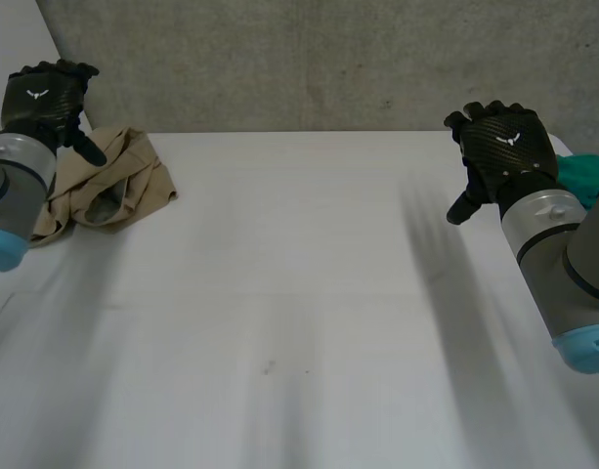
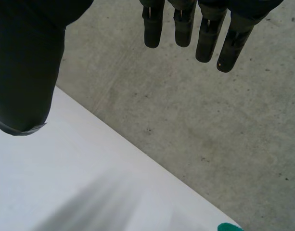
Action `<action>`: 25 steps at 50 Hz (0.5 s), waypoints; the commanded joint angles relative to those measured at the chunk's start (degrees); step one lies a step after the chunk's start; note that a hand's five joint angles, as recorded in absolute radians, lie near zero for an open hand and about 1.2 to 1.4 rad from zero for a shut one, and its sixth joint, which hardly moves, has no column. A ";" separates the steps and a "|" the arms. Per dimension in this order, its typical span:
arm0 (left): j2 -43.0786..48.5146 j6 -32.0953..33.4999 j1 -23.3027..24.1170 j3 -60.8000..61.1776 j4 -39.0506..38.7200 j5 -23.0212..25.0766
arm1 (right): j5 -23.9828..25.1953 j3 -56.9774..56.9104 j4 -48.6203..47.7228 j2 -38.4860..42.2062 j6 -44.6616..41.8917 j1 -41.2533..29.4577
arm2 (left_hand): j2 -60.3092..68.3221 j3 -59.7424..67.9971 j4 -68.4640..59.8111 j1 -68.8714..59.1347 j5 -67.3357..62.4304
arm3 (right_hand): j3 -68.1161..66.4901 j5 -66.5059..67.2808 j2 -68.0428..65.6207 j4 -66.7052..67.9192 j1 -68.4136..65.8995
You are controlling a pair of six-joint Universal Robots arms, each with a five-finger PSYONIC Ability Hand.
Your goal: Fold the laundry.
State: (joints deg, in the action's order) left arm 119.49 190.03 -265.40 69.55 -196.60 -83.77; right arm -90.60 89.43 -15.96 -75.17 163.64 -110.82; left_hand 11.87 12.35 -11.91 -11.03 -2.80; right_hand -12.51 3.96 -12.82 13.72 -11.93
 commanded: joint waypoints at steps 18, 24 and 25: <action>41.79 17.83 -12.51 -35.53 2.97 12.76 | 0.78 2.77 -0.04 -0.15 -0.78 0.95 | 6.92 6.43 -6.87 -7.75 -5.98 | 2.51 -3.96 2.82 -3.72 1.93; 41.88 18.44 -12.42 -36.33 3.07 12.05 | 0.78 2.86 0.05 0.37 -0.78 0.69 | 61.29 60.80 -61.25 -62.13 -60.36 | 2.51 -3.96 2.82 -3.72 1.93; 40.75 18.71 -11.81 -35.20 2.89 11.27 | 0.87 2.86 0.05 0.37 -0.87 0.69 | 68.07 67.58 -68.02 -68.90 -67.13 | 2.51 -3.96 2.82 -3.72 1.93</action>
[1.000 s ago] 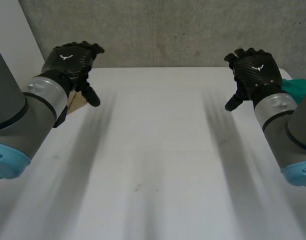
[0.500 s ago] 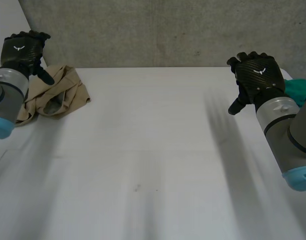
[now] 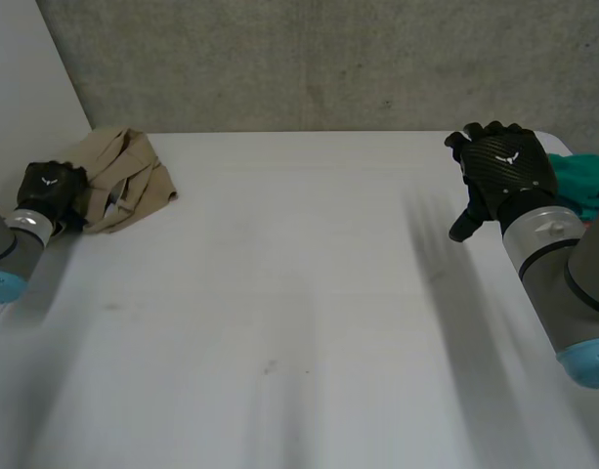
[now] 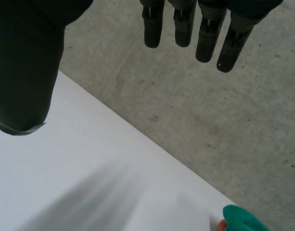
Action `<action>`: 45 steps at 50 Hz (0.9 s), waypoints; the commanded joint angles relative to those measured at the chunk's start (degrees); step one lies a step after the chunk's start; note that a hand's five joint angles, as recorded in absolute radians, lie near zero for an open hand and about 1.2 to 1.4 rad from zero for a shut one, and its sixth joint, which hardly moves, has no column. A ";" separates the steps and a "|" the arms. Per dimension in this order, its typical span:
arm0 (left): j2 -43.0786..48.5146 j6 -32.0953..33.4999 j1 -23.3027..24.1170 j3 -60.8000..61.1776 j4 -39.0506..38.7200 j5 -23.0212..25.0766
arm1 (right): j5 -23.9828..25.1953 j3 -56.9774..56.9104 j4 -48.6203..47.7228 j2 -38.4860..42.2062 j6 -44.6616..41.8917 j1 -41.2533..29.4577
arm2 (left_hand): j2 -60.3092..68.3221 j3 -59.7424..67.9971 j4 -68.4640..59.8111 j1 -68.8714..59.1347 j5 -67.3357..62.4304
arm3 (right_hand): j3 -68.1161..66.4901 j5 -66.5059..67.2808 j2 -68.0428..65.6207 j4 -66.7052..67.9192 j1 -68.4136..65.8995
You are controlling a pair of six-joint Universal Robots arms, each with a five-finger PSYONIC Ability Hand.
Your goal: Fold the laundry.
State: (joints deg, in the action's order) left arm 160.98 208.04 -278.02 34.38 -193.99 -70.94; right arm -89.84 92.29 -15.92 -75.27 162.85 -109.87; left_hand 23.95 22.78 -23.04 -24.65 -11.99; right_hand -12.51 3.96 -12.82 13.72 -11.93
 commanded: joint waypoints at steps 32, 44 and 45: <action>-38.72 -33.67 49.59 40.59 -3.77 -6.57 | 0.19 -2.29 -0.08 -0.23 -2.01 4.14 | -13.95 -12.78 13.04 14.65 11.99 | 2.51 -3.96 2.82 -3.72 1.93; -51.02 -32.79 40.28 47.96 8.36 -10.52 | 12.57 -3.25 6.32 -0.23 -4.56 4.23 | -11.38 -10.21 10.48 12.08 9.42 | 2.51 -3.96 2.82 -3.72 1.93; -51.81 -32.70 39.75 48.84 9.06 -11.23 | 14.67 -3.95 9.12 -0.23 -5.78 4.06 | -11.04 -9.88 10.14 11.74 9.09 | 2.51 -3.96 2.82 -3.72 1.93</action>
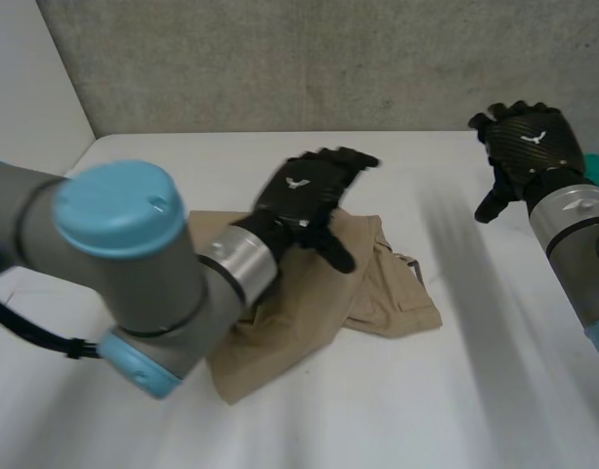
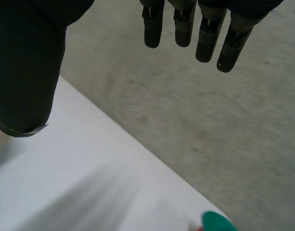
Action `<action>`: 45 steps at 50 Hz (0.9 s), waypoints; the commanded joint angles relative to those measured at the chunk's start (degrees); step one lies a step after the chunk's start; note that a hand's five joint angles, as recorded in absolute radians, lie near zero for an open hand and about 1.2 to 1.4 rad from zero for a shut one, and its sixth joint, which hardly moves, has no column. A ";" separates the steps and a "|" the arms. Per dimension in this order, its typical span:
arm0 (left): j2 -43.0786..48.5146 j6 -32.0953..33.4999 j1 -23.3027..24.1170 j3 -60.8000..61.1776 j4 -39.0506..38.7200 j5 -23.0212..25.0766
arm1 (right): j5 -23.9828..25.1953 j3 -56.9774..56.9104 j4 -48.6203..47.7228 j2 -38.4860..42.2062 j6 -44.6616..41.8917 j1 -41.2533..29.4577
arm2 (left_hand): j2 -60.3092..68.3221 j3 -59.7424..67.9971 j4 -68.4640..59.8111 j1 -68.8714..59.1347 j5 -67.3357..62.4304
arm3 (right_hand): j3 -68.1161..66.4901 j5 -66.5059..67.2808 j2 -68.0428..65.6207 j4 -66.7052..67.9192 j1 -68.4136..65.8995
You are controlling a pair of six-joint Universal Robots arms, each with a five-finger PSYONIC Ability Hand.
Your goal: Fold the laundry.
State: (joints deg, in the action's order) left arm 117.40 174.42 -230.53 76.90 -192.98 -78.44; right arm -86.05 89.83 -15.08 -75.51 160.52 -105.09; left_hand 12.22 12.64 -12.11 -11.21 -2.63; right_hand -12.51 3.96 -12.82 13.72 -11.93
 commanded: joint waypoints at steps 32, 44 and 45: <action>-4.11 13.05 -12.32 18.91 -1.60 -15.95 | 7.57 -2.03 9.99 16.88 -1.17 -7.14 | 7.91 7.49 -8.02 -8.93 -7.50 | -8.67 7.22 -8.37 7.46 -9.25; 1.34 13.14 -12.40 13.90 -1.61 -14.90 | 3.17 -3.35 5.76 21.28 -2.75 -8.37 | 49.92 49.49 -50.02 -50.93 -49.51 | -59.28 57.83 -58.98 58.07 -59.86; 1.34 13.06 -12.32 13.55 -1.61 -14.64 | 2.99 -3.44 5.76 21.28 -2.93 -8.38 | 60.96 60.54 -61.07 -61.98 -60.55 | -67.41 65.95 -67.10 66.19 -67.98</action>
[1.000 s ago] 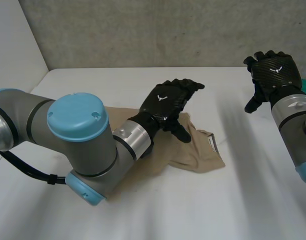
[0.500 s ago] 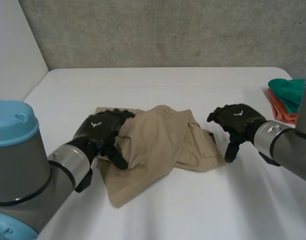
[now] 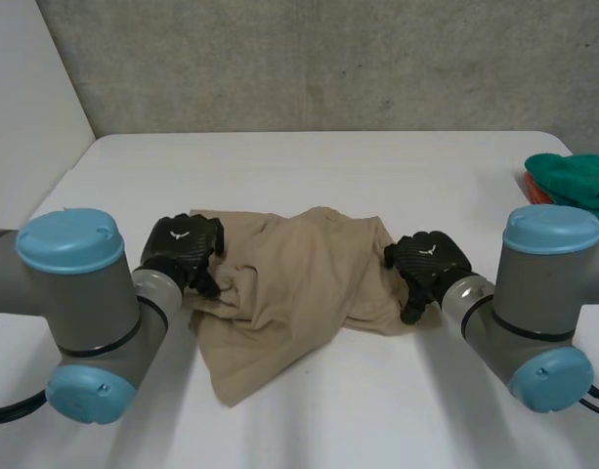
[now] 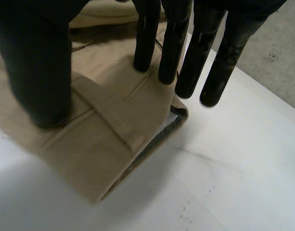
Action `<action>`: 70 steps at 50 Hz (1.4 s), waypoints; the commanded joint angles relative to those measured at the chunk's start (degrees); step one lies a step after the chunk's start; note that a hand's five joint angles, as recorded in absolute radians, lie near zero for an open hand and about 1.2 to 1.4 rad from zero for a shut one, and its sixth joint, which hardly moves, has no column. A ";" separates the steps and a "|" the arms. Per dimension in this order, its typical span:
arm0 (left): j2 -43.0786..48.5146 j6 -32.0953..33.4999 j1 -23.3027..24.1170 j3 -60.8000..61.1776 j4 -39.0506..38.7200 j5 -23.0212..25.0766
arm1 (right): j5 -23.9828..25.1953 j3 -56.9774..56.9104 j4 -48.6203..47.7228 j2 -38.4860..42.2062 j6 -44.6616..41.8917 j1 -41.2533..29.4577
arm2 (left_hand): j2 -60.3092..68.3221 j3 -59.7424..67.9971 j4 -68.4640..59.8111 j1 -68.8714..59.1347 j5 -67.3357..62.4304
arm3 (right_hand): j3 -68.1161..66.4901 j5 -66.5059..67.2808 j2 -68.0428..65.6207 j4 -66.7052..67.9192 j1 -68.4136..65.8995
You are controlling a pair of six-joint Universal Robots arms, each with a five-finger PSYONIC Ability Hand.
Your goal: Fold the laundry.
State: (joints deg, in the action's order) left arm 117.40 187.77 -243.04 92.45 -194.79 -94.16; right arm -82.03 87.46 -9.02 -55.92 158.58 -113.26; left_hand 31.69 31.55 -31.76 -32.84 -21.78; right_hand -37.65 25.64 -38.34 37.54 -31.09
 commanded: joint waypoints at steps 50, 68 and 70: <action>9.26 -4.96 -3.50 -25.57 6.00 4.78 | 12.86 -0.53 23.26 -20.11 -8.57 1.19 | -11.04 -10.91 11.12 12.19 11.13 | 24.54 -22.53 25.23 -24.43 17.98; -15.80 -7.06 10.29 -2.71 12.33 4.16 | 9.25 -17.49 21.59 -7.81 -4.77 8.32 | -4.99 -4.86 5.06 6.14 5.08 | 23.36 -21.35 24.05 -23.25 16.80; -15.62 -8.64 12.49 -2.01 12.33 3.11 | 9.78 -21.27 21.76 -4.64 -4.94 8.32 | -3.48 -3.35 3.55 4.63 3.57 | 23.19 -21.18 23.88 -23.09 16.63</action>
State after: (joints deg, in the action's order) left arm 103.91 181.82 -238.27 85.38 -182.83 -89.64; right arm -72.90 76.23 12.57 -69.16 154.08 -104.53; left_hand 21.19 20.92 -20.82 -21.52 -11.46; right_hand -14.68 5.10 -15.27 15.57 -14.04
